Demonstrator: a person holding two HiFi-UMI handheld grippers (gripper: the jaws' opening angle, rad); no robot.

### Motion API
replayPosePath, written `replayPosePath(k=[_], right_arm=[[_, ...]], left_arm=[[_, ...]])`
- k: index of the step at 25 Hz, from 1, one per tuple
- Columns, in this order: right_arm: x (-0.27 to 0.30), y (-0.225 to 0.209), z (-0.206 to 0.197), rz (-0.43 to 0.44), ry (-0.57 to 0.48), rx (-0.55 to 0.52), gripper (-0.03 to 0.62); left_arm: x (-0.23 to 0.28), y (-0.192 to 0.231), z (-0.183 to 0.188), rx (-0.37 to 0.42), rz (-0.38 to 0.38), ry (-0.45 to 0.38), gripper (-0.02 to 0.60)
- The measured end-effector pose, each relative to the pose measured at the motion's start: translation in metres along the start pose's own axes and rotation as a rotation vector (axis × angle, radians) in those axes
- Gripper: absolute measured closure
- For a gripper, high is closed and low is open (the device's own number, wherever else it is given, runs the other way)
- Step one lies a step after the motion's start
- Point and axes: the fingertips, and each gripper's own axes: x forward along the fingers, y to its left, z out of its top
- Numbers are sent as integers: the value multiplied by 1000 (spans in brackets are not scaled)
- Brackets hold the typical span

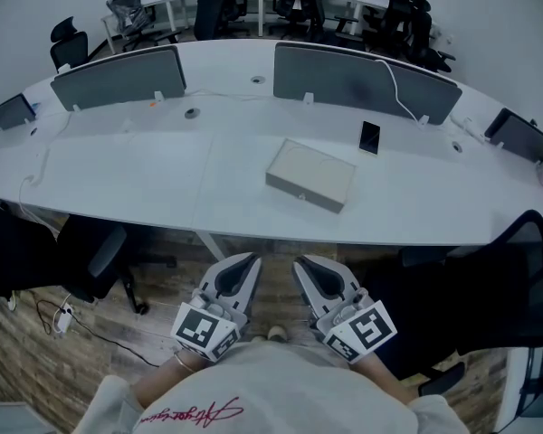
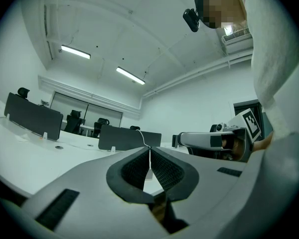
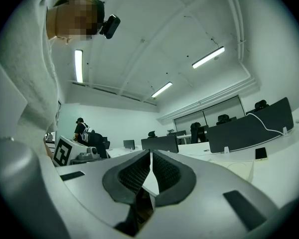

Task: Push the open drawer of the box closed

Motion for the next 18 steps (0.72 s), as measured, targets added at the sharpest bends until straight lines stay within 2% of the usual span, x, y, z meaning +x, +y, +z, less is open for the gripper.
replayPosePath(k=[4,18], right_arm=[[1,-5,-3,-33,14,-6,573],[-1,0,-20,-47,46,28,574]], left_arm=[[0,1,1,1,-5,-4,563],[-5,-1,1,-5,-13,-6,563]])
